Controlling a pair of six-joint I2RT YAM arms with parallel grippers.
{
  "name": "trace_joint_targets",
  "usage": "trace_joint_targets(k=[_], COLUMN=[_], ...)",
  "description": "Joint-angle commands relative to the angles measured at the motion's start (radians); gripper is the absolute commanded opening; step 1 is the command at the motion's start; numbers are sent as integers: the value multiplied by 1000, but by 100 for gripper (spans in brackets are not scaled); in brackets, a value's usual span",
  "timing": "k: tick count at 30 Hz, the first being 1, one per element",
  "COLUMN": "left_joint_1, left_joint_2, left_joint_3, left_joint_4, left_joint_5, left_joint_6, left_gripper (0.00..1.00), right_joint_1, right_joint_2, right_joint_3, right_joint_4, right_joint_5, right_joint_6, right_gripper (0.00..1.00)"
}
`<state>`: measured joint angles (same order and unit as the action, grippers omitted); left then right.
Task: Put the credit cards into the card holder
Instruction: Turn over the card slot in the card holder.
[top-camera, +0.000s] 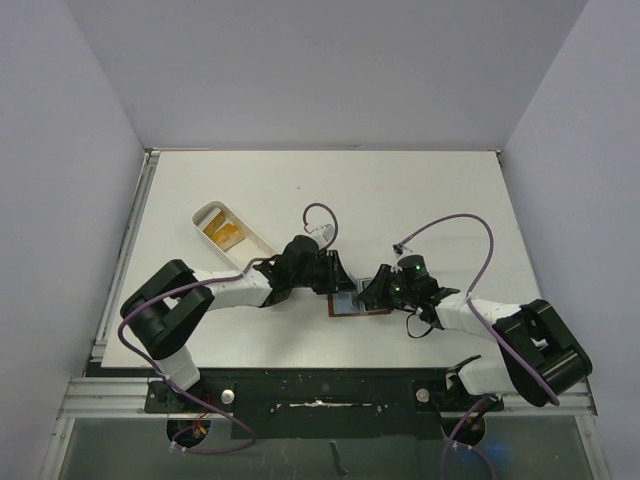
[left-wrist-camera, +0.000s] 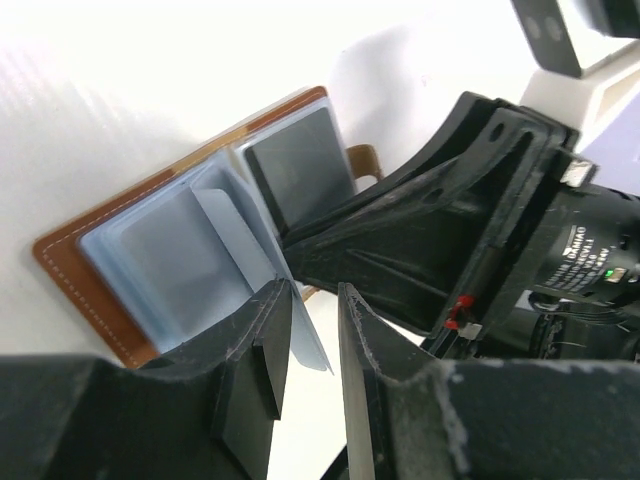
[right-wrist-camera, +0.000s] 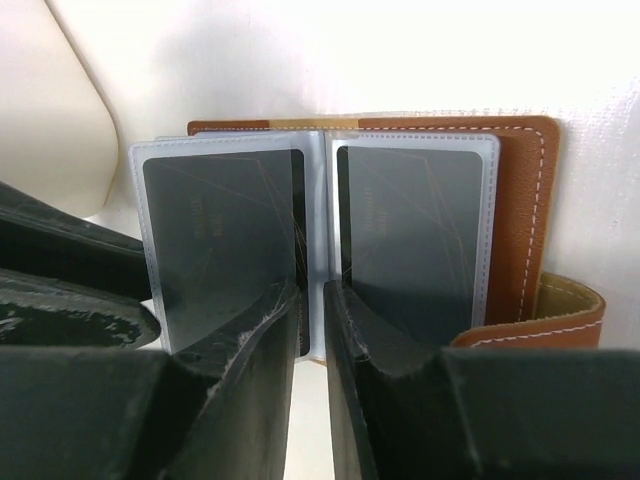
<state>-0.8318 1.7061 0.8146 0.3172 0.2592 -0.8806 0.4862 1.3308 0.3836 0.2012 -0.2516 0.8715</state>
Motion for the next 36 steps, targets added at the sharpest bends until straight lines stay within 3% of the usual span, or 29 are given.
trace_joint_targets(k=[1, 10, 26, 36], left_joint_1=[-12, -16, -39, -8], left_joint_2=[2, 33, 124, 3], left_joint_3=[65, 109, 202, 275], left_joint_4=[50, 43, 72, -184], left_joint_5=[23, 18, 28, -121], left_joint_6=[17, 31, 41, 245], left_gripper=[25, 26, 26, 29], right_joint_1=[9, 10, 9, 11], right_joint_2=[-37, -156, -496, -464], right_joint_3=[20, 30, 47, 52], right_joint_4=[-3, -126, -359, -340], right_joint_5=[35, 133, 273, 237], right_joint_6=[-18, -44, -51, -62], right_gripper=[21, 33, 39, 41])
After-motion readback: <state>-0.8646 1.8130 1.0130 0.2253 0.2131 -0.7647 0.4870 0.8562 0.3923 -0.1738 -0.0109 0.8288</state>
